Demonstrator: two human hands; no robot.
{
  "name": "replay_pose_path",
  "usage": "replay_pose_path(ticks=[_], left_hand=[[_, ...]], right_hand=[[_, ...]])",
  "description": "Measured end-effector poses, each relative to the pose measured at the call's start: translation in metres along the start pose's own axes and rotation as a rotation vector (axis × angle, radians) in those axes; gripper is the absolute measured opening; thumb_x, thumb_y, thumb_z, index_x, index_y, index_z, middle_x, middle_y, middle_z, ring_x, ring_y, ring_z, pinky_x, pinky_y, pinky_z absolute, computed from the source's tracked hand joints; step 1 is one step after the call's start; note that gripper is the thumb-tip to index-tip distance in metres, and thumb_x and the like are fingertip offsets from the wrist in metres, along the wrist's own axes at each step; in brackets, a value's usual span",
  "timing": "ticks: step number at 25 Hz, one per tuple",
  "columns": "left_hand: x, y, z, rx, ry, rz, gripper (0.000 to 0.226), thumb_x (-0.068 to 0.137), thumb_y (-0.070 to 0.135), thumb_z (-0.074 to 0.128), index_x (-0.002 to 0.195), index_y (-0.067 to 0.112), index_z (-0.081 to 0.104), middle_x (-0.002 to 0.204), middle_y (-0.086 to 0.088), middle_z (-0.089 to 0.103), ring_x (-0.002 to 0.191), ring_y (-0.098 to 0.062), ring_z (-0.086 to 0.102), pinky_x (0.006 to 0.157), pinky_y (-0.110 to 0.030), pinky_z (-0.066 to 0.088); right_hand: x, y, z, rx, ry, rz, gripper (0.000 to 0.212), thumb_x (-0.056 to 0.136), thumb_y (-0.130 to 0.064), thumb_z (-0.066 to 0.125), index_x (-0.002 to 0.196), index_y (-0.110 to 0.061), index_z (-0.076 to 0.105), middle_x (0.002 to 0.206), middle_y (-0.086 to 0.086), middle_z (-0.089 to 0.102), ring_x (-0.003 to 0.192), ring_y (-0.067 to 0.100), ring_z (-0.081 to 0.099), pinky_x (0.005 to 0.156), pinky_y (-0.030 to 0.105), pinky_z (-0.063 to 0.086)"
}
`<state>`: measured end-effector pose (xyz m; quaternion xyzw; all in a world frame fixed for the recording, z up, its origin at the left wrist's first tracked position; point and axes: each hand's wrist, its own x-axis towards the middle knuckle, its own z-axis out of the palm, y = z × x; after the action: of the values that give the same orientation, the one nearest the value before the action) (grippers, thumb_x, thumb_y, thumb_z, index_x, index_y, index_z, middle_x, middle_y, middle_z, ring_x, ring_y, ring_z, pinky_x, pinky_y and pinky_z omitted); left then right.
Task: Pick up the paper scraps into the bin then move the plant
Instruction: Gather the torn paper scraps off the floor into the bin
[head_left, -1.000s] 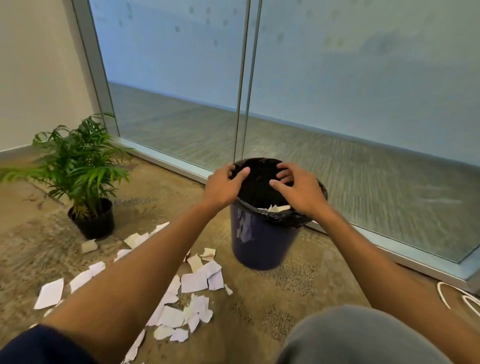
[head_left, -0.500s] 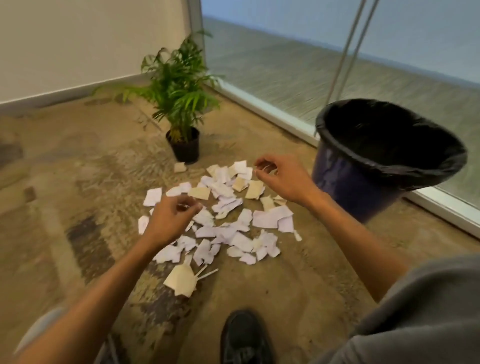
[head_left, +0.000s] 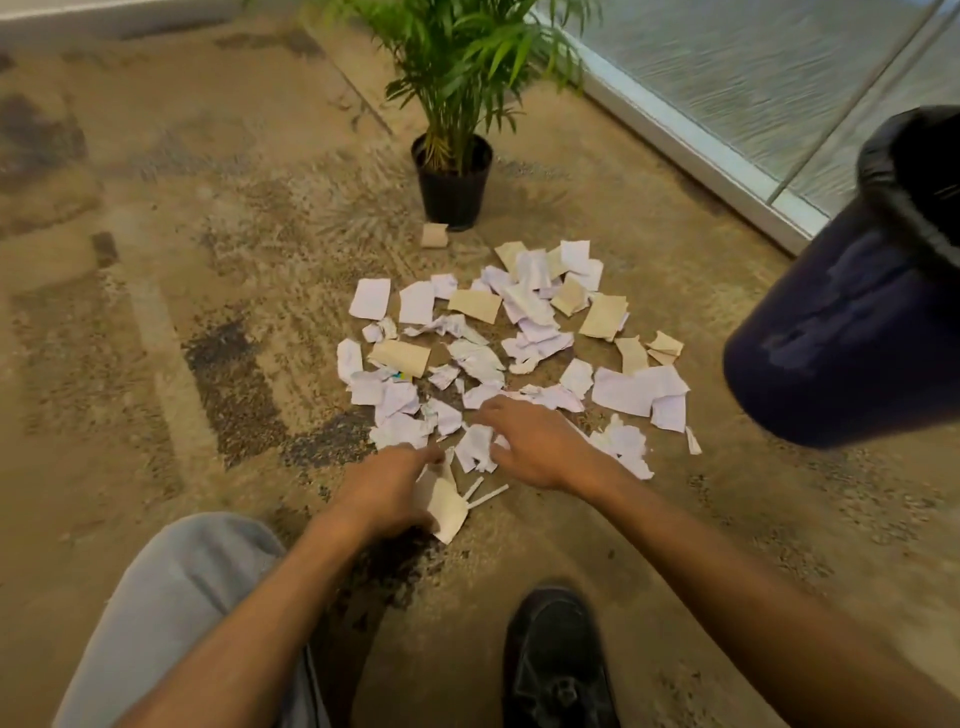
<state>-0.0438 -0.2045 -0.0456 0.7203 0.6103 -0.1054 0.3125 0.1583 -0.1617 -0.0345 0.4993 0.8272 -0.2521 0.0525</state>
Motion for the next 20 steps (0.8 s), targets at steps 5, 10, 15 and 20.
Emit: replay_pose_path(ticks=[5, 10, 15, 20], left_hand=[[0.013, 0.0, 0.004, 0.023, 0.079, 0.031, 0.059, 0.075, 0.025, 0.07, 0.129, 0.039, 0.049, 0.11, 0.0, 0.06, 0.105, -0.024, 0.059, 0.08, -0.039, 0.052], [0.019, -0.007, -0.007, -0.124, 0.086, -0.007, 0.03, 0.077, 0.023, 0.073, 0.106, 0.028, 0.069, 0.095, 0.012, 0.063, 0.09, -0.012, 0.059, 0.065, -0.026, 0.04], [0.03, -0.023, -0.025, -0.289, 0.385, -0.001, 0.025, 0.083, 0.031, 0.072, 0.101, 0.015, 0.071, 0.112, 0.005, 0.055, 0.106, -0.019, 0.05, 0.084, -0.038, 0.047], [0.045, -0.017, -0.022, -0.084, 0.246, 0.018, 0.036, 0.086, 0.031, 0.064, 0.118, 0.016, 0.065, 0.149, 0.003, 0.037, 0.136, -0.02, 0.027, 0.105, -0.044, 0.038]], right_hand=[[0.02, -0.002, 0.016, -0.158, -0.049, -0.043, 0.053, 0.091, -0.024, 0.06, 0.142, -0.027, 0.044, 0.133, 0.002, 0.052, 0.113, 0.024, 0.057, 0.074, 0.028, 0.041], [0.018, 0.012, 0.012, 0.01, -0.012, 0.014, 0.026, 0.089, -0.029, 0.067, 0.113, -0.023, 0.065, 0.097, 0.001, 0.067, 0.09, 0.021, 0.06, 0.065, 0.027, 0.034], [0.018, 0.028, -0.007, 0.24, 0.138, 0.121, 0.022, 0.079, -0.041, 0.076, 0.094, -0.025, 0.076, 0.083, -0.009, 0.056, 0.076, 0.01, 0.051, 0.06, 0.029, 0.039], [0.037, 0.037, -0.016, 0.274, 0.181, 0.172, 0.025, 0.077, -0.05, 0.076, 0.087, -0.027, 0.074, 0.122, -0.01, 0.053, 0.103, 0.008, 0.054, 0.075, 0.028, 0.043]])
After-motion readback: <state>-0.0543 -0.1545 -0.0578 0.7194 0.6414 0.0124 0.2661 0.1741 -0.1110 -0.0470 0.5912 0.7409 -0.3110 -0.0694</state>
